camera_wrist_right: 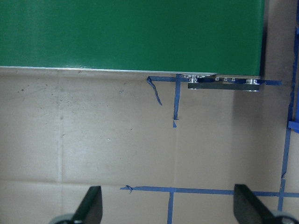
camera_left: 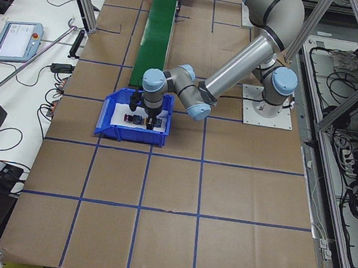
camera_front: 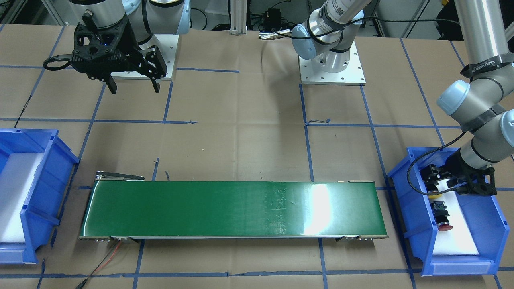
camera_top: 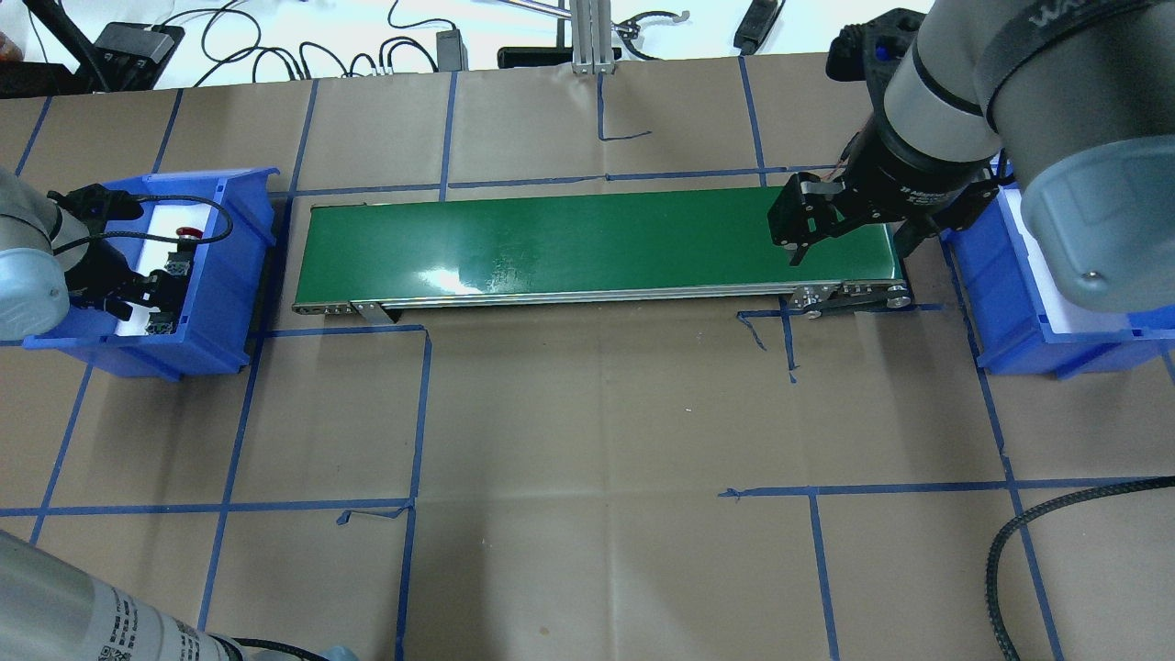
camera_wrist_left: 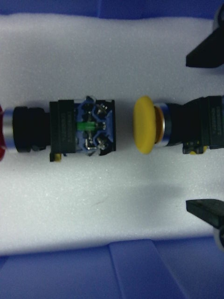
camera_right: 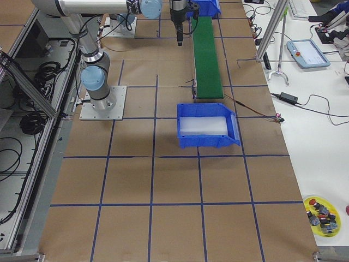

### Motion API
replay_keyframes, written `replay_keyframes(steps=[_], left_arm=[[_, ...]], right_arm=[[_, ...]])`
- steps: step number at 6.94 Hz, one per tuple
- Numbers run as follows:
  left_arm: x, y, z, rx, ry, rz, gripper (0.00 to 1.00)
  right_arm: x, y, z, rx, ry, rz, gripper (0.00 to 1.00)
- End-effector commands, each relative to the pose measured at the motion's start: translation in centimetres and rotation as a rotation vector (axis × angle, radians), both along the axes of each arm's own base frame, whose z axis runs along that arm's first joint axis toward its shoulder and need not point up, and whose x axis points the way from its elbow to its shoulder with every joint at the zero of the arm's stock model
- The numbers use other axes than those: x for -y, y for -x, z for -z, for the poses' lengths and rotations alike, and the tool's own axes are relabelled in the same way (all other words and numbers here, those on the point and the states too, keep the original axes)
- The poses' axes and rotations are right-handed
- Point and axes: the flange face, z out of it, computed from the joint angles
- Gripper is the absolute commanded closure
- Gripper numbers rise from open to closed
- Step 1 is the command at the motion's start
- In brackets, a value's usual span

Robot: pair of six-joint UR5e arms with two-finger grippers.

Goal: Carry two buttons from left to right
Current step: 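Lower the left gripper and grasp the yellow-capped button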

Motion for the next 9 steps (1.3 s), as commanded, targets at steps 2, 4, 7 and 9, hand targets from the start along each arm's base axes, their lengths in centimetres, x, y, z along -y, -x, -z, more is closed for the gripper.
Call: replay_keyframes(steps=[2, 4, 7, 9], left_arm=[[0.1, 0.1, 0.3, 0.005, 0.001, 0.003, 0.55], [0.4, 0.0, -0.8, 0.011, 0.014, -0.031, 0.86], [0.8, -0.3, -9.2, 0.034, 0.044, -0.022, 0.86], [1.7, -0.9, -15.2, 0.013, 0.012, -0.019, 0.86]], right_arm=[[0.0, 0.0, 0.0, 0.000, -0.001, 0.000, 0.00], [0.0, 0.0, 0.0, 0.000, -0.001, 0.000, 0.00], [0.0, 0.0, 0.1, 0.000, -0.003, 0.000, 0.00], [-0.2, 0.0, 0.4, -0.001, -0.012, 0.000, 0.00]])
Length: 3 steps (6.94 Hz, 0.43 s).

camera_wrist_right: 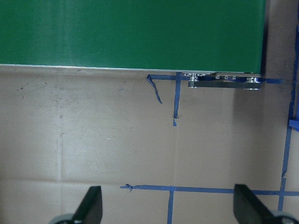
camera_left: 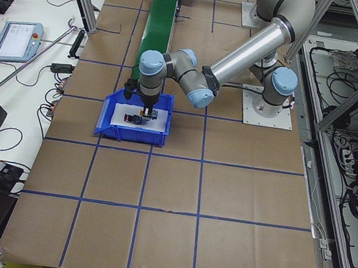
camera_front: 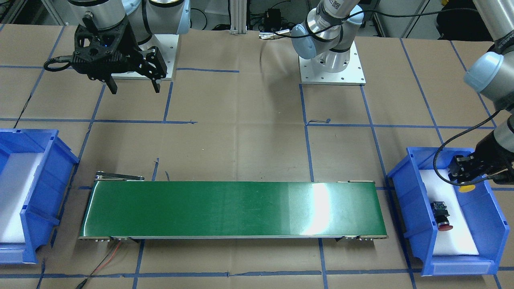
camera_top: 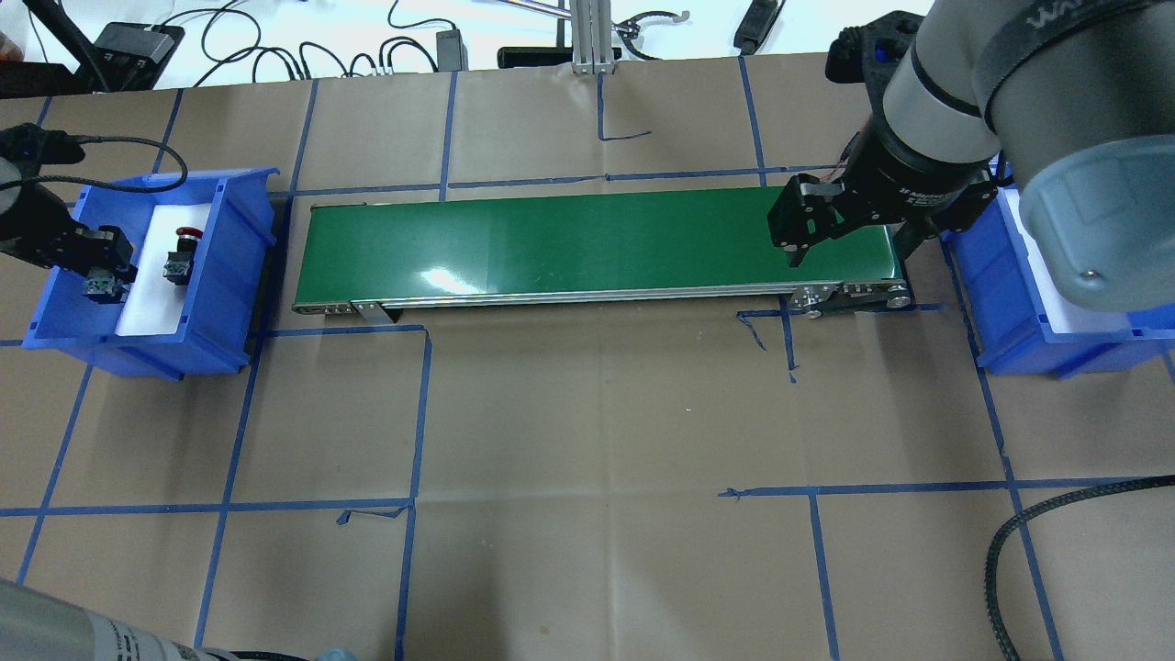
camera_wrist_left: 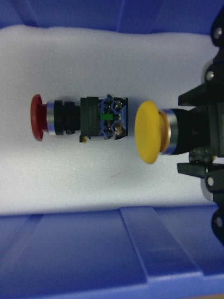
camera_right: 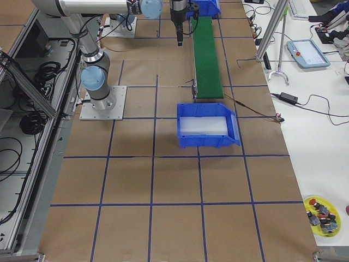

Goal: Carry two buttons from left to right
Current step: 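Lower the left gripper and grasp the yellow-capped button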

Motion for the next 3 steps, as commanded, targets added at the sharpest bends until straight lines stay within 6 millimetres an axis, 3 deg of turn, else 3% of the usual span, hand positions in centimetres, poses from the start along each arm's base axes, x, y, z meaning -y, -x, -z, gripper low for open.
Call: replay_keyframes(steps=[1, 2, 3], left_arm=[[1.2, -0.1, -4.9, -0.014, -0.022, 0.012, 0.86], [2.1, 2.3, -5.8, -0.010, -0.019, 0.046, 0.86], [3.4, 6.2, -5.7, -0.007, -0.019, 0.082, 0.86]], right_arm=[[-0.2, 0.0, 0.3, 0.000, -0.006, 0.000, 0.00], [-0.1, 0.0, 0.2, 0.000, -0.001, 0.000, 0.00], [0.0, 0.0, 0.3, 0.000, -0.001, -0.003, 0.00]])
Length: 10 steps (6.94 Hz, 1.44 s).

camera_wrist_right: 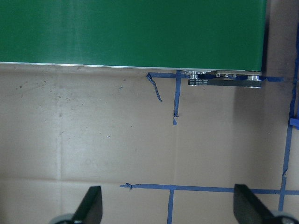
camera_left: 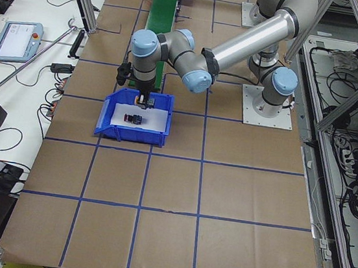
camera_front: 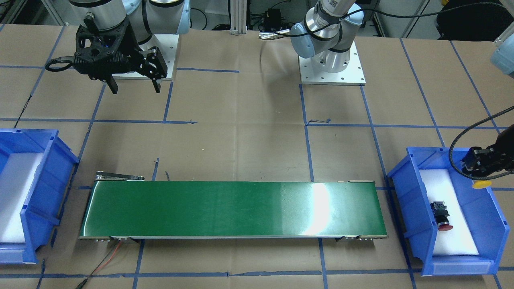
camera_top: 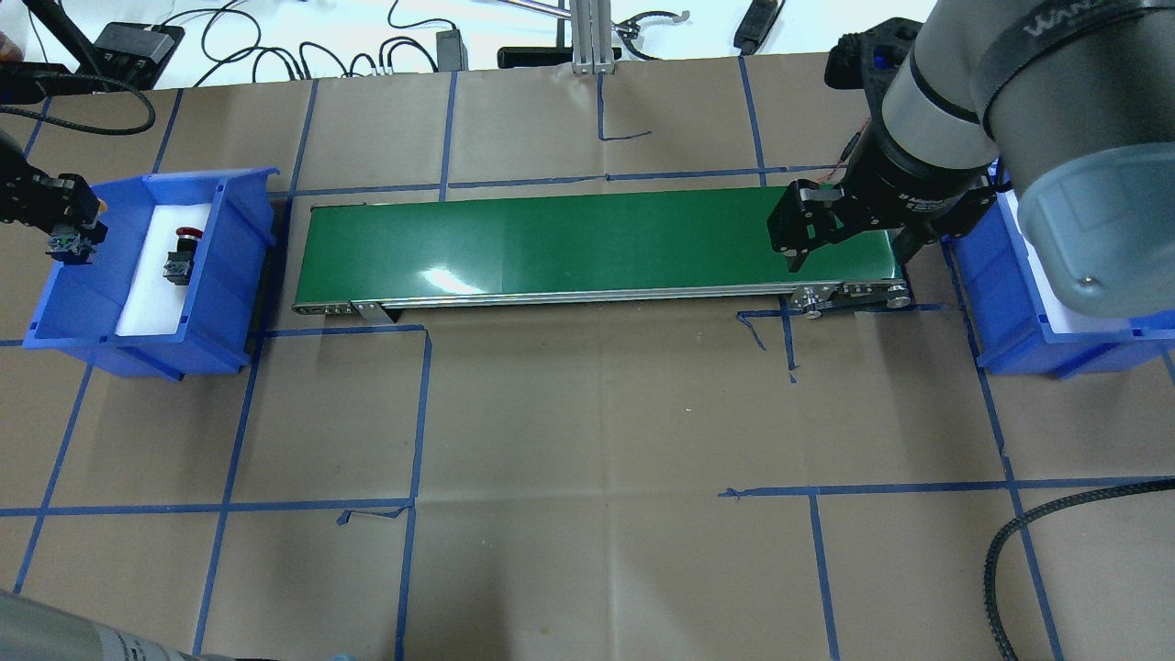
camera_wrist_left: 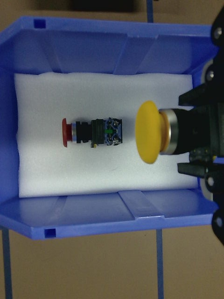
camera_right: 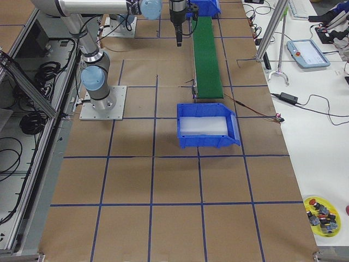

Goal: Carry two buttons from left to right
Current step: 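Carry the yellow button to the conveyor's near end and release it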

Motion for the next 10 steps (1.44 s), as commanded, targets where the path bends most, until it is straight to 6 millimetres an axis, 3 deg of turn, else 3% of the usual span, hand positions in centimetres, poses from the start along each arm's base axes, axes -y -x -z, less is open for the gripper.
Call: replay_keyframes(steps=[1, 4, 6, 8, 10], left_arm=[[2.3, 8.2, -0.5, 0.001, 0.006, 0.033, 0.86], [4.1, 23.0, 1.5, -0.026, 0.001, -0.098, 0.86], [5.5, 29.4, 7.2, -0.021, 0.013, -0.087, 0.86], [4.9, 30.7, 10.4, -0.022, -0.022, -0.094, 0.86], [3.9, 30.6, 11.8, -0.019, -0.013, -0.091, 0.80]], right_arm=[[0.1, 0.0, -0.1, 0.000, 0.004, -0.004, 0.00], [0.1, 0.0, -0.2, -0.002, 0.006, -0.007, 0.00], [0.1, 0.0, 0.0, 0.000, 0.002, -0.007, 0.00], [0.1, 0.0, 0.0, 0.000, 0.001, -0.007, 0.00], [0.1, 0.0, 0.0, -0.002, 0.001, -0.007, 0.00]])
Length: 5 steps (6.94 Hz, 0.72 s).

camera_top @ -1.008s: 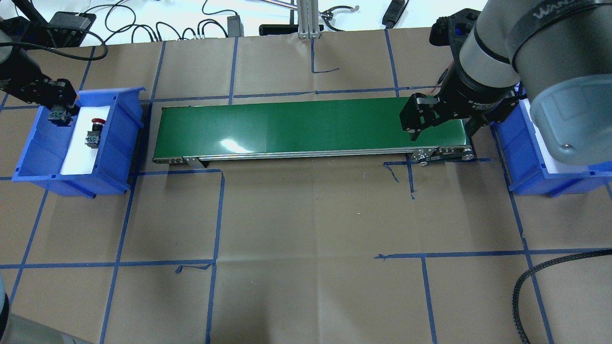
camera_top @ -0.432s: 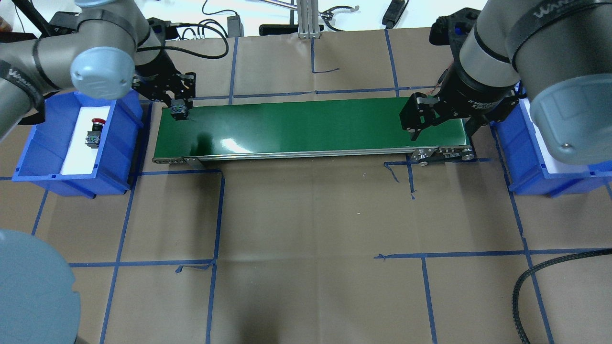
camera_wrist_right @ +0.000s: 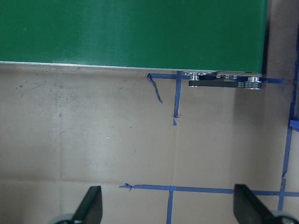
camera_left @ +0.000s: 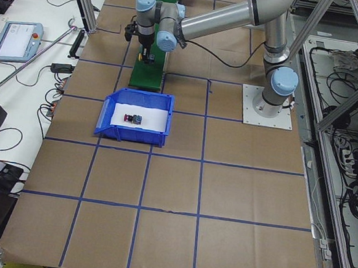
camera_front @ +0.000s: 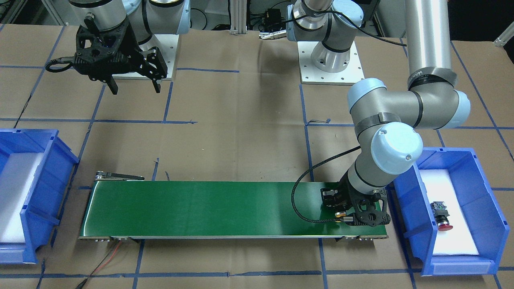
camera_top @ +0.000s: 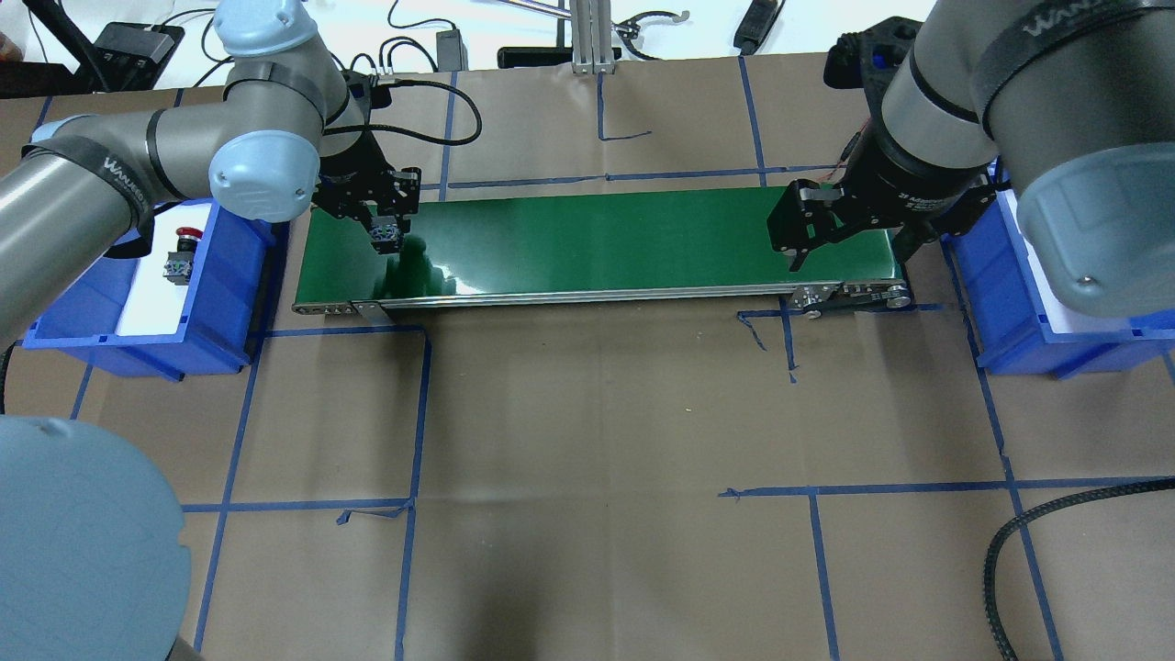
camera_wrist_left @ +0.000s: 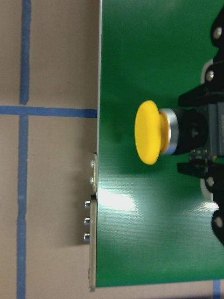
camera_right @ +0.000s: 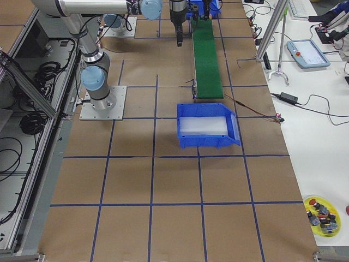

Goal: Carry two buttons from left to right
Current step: 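Carry the yellow button to the conveyor's near end and release it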

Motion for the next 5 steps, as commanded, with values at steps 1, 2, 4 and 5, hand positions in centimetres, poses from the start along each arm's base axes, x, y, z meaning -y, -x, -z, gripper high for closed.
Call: replay_keyframes(steps=[1, 2, 4, 5], left_arm=[[-0.8, 0.1, 1.2, 0.001, 0.003, -0.002, 0.39], [-0.8, 0.1, 0.8, 0.001, 0.016, -0.007, 0.01], [-0.1, -0.6, -2.1, 0.006, 0.059, -0.013, 0.00], [-0.3, -0.5, -4.3, 0.007, 0.079, -0.013, 0.00]], right_arm=[[0.0, 0.0, 0.0, -0.001, 0.000, 0.000, 0.00], [0.0, 0.0, 0.0, 0.000, 0.000, 0.000, 0.00], [0.0, 0.0, 0.0, -0.001, 0.000, 0.002, 0.00], [0.0, 0.0, -0.1, 0.000, 0.001, 0.002, 0.00]])
